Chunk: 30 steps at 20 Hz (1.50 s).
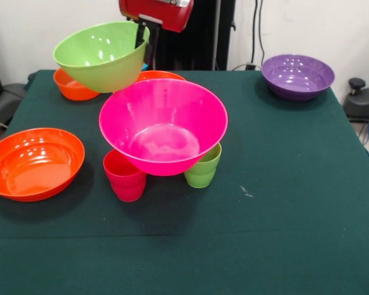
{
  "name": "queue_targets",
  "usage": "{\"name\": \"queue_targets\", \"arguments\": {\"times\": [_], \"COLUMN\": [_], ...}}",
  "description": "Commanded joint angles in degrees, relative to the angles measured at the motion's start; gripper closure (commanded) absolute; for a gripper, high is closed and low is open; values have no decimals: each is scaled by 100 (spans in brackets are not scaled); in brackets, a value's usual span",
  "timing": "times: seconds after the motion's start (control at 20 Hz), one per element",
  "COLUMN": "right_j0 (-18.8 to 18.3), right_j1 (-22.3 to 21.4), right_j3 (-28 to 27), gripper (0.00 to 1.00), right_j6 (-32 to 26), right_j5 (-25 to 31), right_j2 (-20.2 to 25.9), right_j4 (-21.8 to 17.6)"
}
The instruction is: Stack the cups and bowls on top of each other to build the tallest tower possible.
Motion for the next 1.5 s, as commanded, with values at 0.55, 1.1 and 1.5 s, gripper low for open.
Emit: {"name": "queue_targets", "arguments": {"times": [0.55, 1.1, 1.5], "right_j0": [392, 636, 765], "right_j1": [-187, 181, 277], "right_j3": [-375, -543, -629], "gripper": [100, 100, 100], "right_j6": [782, 984, 979], "right_j5": [241, -73, -121], "right_j2": [-80, -214, -323], "right_j4": [504, 696, 796]}}
